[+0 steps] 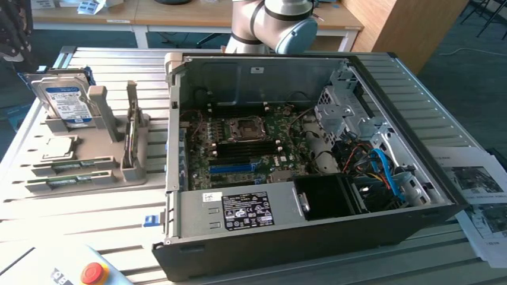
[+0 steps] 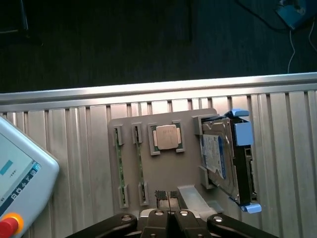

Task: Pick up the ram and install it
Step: 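Pick up the ram and move it above insertion slot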

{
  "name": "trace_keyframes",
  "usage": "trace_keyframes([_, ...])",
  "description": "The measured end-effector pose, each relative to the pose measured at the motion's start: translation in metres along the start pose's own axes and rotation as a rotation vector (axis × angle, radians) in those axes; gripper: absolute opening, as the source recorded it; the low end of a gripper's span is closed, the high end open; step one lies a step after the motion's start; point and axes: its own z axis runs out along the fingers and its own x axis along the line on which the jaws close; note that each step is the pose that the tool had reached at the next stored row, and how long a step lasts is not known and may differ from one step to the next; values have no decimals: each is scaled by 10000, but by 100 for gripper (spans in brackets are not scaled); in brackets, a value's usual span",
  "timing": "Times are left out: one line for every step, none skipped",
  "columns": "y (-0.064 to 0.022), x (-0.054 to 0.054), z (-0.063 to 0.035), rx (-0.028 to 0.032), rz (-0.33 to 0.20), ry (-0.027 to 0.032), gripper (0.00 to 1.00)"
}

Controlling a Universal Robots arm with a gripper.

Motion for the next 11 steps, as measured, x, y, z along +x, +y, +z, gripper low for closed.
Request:
trace_keyframes([0,0,0,-3,-102,5,10])
trace_keyframes([0,0,0,-3,-160,7,10])
trace_keyframes([0,0,0,-4,-165,8,10])
trace_keyframes([0,0,0,-4,-165,8,10])
trace_keyframes([0,0,0,-4,-166,8,10])
trace_keyframes([0,0,0,-4,-166,8,10])
trace_keyframes([0,0,0,-4,-166,8,10])
trace_keyframes([0,0,0,-4,-173,8,10])
trace_keyframes([0,0,0,-5,-203,10,10])
trace_keyframes([0,0,0,-7,-263,13,10])
trace_keyframes([0,1,0,-9,-346,16,10])
